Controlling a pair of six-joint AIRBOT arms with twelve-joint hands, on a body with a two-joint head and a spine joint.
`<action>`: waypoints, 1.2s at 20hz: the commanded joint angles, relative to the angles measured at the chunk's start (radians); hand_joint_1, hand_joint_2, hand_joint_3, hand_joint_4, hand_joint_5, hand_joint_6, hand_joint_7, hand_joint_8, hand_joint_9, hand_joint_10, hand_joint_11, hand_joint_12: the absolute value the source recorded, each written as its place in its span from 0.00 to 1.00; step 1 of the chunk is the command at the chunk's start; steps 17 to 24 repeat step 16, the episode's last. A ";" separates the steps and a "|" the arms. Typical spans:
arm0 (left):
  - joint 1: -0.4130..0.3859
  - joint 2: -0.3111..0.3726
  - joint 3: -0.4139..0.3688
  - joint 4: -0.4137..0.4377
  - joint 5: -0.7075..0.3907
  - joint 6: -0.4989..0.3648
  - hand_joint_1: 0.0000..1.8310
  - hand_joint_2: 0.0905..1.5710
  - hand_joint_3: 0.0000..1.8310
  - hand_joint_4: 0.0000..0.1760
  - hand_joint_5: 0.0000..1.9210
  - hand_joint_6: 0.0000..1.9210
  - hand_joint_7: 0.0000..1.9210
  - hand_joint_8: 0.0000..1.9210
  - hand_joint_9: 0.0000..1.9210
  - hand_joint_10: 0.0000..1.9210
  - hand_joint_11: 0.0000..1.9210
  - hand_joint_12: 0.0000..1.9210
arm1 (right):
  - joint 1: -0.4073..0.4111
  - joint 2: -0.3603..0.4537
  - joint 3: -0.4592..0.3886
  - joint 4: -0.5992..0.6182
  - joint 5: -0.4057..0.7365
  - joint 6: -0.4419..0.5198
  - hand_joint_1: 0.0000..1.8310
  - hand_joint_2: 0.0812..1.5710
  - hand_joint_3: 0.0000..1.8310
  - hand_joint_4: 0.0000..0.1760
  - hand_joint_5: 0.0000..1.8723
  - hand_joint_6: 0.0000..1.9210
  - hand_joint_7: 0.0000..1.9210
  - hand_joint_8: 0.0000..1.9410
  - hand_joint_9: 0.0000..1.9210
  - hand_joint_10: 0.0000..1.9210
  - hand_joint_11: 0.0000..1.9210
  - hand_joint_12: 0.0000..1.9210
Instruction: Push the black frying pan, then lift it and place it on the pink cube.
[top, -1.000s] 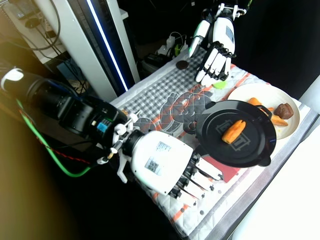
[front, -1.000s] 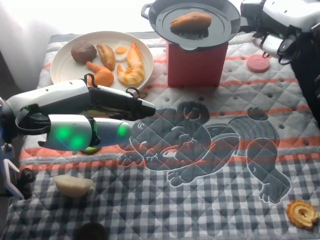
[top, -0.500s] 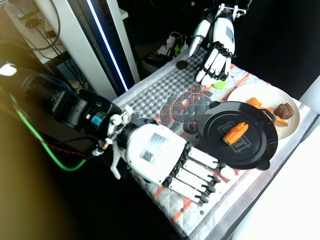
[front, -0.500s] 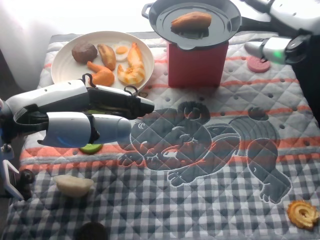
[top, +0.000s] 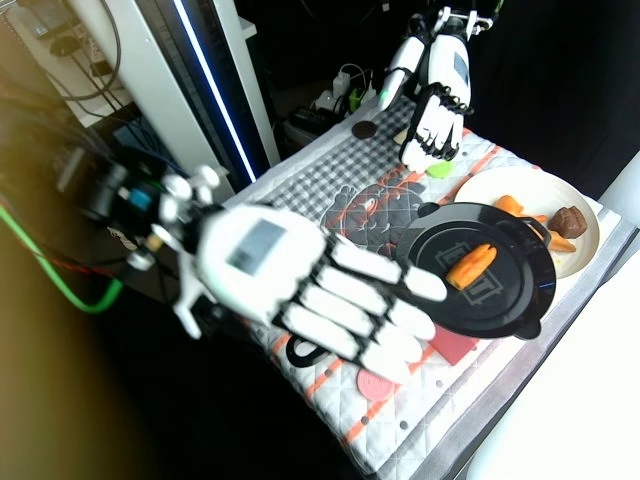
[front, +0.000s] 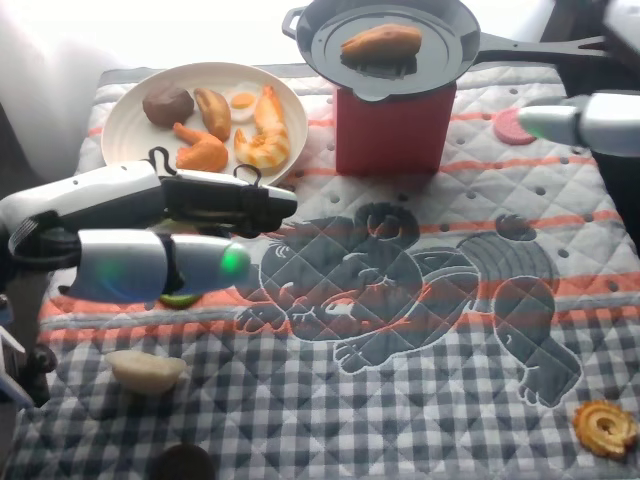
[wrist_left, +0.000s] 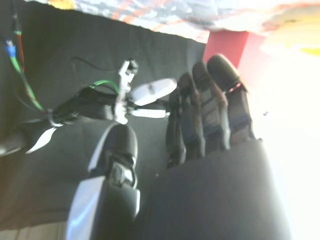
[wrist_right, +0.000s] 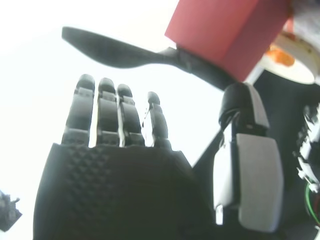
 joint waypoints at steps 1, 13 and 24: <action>-0.002 0.019 -0.013 -0.032 -0.143 0.011 0.23 0.83 0.00 0.08 0.15 0.00 0.21 0.00 0.11 0.28 0.00 0.71 | -0.006 0.029 -0.031 -0.045 0.204 0.001 0.25 0.67 0.00 0.56 0.00 0.00 0.00 0.00 0.00 0.00 0.00 0.00; 0.126 0.143 -0.078 -0.303 -0.500 0.104 0.20 0.80 0.00 0.00 0.00 0.00 0.00 0.00 0.00 0.00 0.00 0.00 | -0.244 0.243 -0.234 -0.183 0.600 0.159 0.24 0.70 0.00 0.50 0.00 0.00 0.00 0.00 0.00 0.00 0.00 0.00; 0.161 0.135 -0.082 -0.377 -0.674 0.128 0.37 0.72 0.00 0.44 0.00 0.00 0.00 0.00 0.00 0.00 0.00 0.00 | -0.325 0.264 -0.253 -0.183 0.792 0.194 0.23 0.65 0.00 0.40 0.00 0.00 0.00 0.00 0.00 0.00 0.00 0.00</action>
